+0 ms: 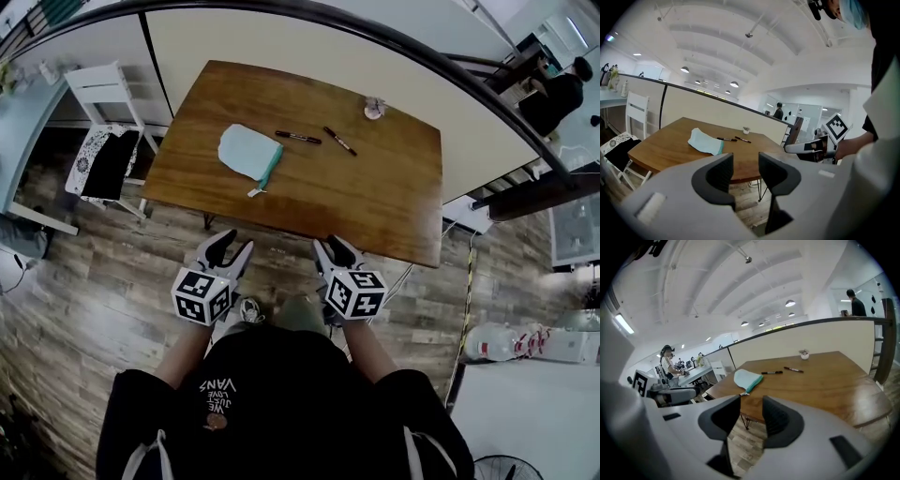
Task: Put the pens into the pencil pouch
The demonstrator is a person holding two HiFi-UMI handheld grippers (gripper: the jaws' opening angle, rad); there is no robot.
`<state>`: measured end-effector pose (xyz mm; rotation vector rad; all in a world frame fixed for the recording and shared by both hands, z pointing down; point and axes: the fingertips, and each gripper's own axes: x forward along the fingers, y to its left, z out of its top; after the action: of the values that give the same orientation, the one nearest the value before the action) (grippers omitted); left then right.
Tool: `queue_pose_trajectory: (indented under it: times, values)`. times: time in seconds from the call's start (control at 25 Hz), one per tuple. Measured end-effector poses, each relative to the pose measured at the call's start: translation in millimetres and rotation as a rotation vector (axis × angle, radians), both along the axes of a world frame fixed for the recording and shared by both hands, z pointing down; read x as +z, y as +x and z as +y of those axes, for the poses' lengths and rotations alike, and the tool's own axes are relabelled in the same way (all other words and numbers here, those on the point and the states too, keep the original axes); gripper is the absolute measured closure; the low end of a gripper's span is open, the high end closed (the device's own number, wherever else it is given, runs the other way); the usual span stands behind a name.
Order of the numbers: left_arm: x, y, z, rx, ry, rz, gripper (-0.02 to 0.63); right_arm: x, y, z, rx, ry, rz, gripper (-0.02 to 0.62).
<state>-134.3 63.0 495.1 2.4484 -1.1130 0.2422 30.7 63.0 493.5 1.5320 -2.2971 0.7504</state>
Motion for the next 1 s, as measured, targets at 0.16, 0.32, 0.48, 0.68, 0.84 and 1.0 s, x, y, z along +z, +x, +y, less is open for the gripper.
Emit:
queue_pose_trajectory:
  times: [0.16,0.32,0.48,0.68,0.84,1.0]
  values:
    - [11,5,-15,0.007,-0.024,-0.005,0.453,7,5,-20,-0.017,-0.014,0.020,0.483]
    - [16,6,-39,-0.027,-0.037,-0.012,0.453,13,9,-50,-0.071,-0.024,0.053,0.483]
    - [22,12,-67,-0.070,-0.055,-0.018,0.453,19,15,-85,-0.133,-0.040,0.081,0.483]
    - [30,22,-107,-0.119,-0.067,-0.025,0.454,31,25,-135,-0.217,-0.051,0.136,0.483]
    - [41,29,-133,-0.140,-0.081,-0.041,0.453,40,29,-175,-0.277,-0.055,0.167,0.483]
    - [49,33,-155,-0.173,-0.100,-0.053,0.453,47,32,-211,-0.334,-0.052,0.202,0.483]
